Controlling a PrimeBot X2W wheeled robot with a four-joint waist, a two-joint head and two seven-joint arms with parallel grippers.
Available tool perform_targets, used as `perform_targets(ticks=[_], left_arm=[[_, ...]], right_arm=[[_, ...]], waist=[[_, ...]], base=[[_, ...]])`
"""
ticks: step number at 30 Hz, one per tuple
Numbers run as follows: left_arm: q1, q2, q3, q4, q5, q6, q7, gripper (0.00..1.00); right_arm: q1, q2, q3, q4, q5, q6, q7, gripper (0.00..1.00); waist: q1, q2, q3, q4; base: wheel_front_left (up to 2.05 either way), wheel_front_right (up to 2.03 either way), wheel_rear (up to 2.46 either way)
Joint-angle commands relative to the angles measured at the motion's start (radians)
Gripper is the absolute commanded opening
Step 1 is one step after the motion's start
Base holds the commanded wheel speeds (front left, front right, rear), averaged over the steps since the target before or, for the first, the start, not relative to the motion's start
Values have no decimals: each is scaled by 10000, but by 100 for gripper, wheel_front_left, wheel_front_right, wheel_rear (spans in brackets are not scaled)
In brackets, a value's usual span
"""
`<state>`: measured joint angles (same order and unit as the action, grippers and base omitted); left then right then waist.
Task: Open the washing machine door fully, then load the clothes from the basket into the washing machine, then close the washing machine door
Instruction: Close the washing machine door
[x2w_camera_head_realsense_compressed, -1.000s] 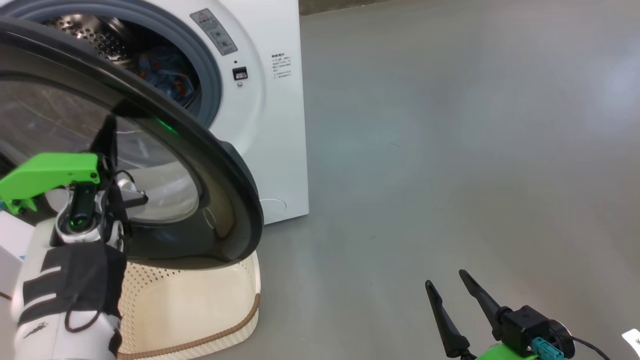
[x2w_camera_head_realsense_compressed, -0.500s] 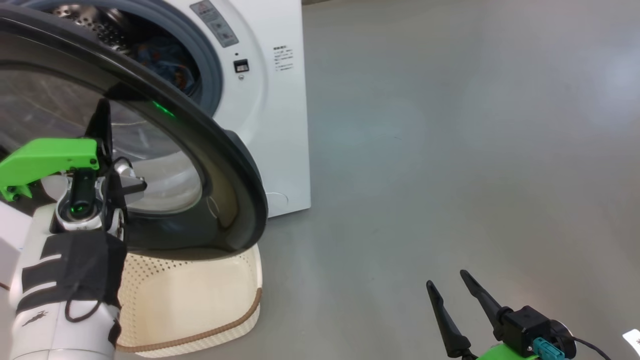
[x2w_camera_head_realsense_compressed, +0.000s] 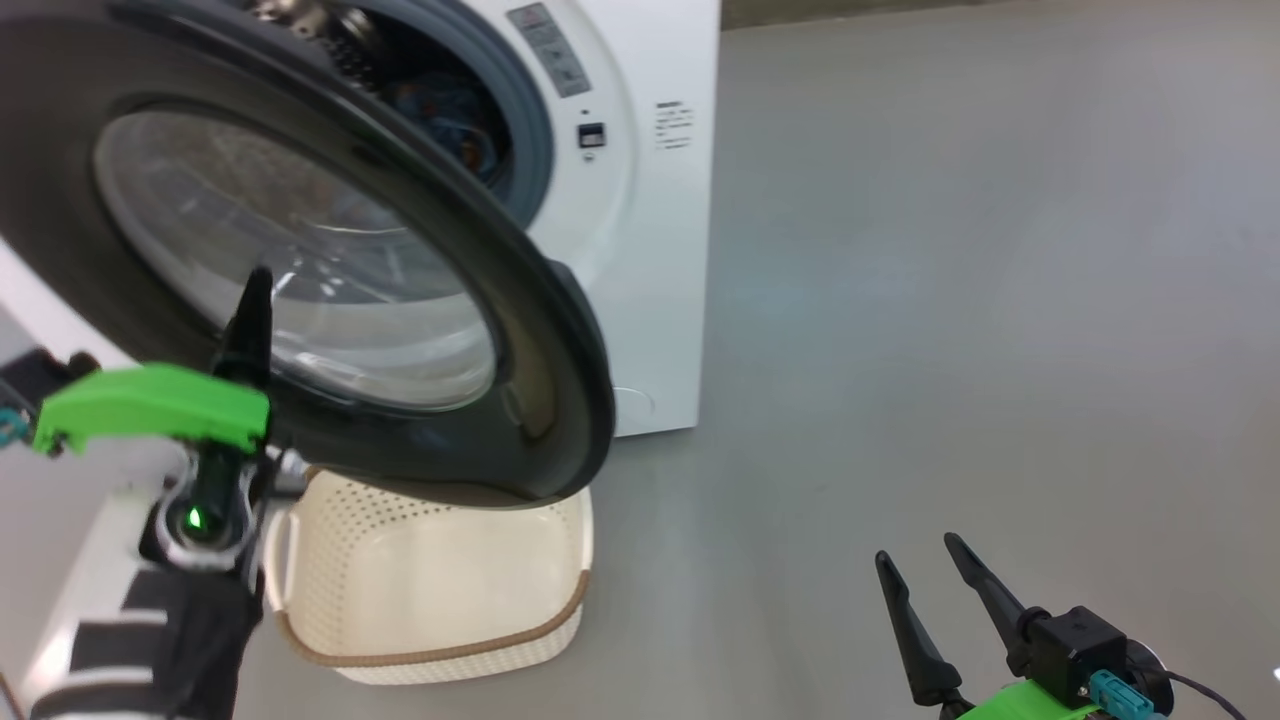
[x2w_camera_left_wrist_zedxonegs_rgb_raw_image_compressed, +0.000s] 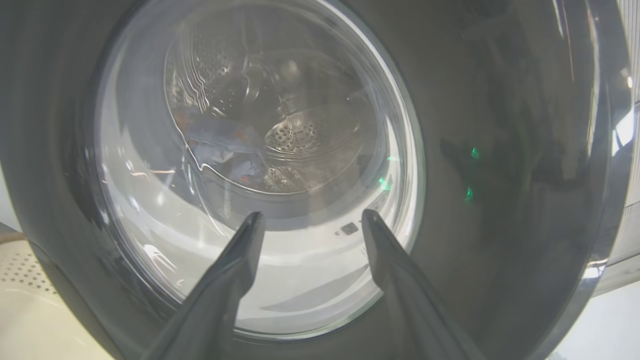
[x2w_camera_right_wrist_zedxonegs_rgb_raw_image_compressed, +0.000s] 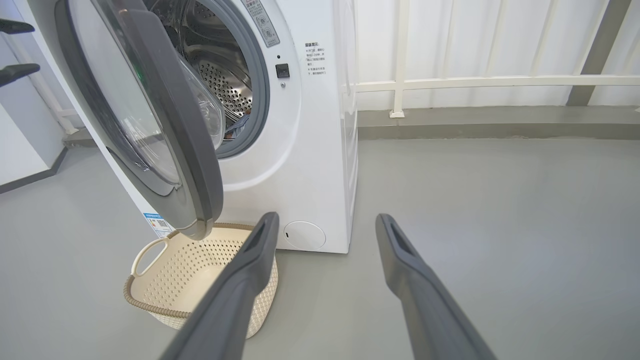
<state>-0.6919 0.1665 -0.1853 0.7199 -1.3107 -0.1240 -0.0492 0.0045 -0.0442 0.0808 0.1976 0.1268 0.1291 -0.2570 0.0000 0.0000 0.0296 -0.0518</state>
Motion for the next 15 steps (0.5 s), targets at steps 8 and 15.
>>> perform_targets(ticks=[8,15], left_arm=[[1638,1319,-847,-1320,2398,111,-1796,100],[3753,1373,-157,-2989,3993,730,-2118,100]], right_arm=[[-31,-60,-71,-398,68,16,-48,100],[-6,-60,-138,-478,52,16,-48,100]], waist=[[0,0,-297,953],[0,0,-321,1118]], base=[[0,0,0],[0,0,0]])
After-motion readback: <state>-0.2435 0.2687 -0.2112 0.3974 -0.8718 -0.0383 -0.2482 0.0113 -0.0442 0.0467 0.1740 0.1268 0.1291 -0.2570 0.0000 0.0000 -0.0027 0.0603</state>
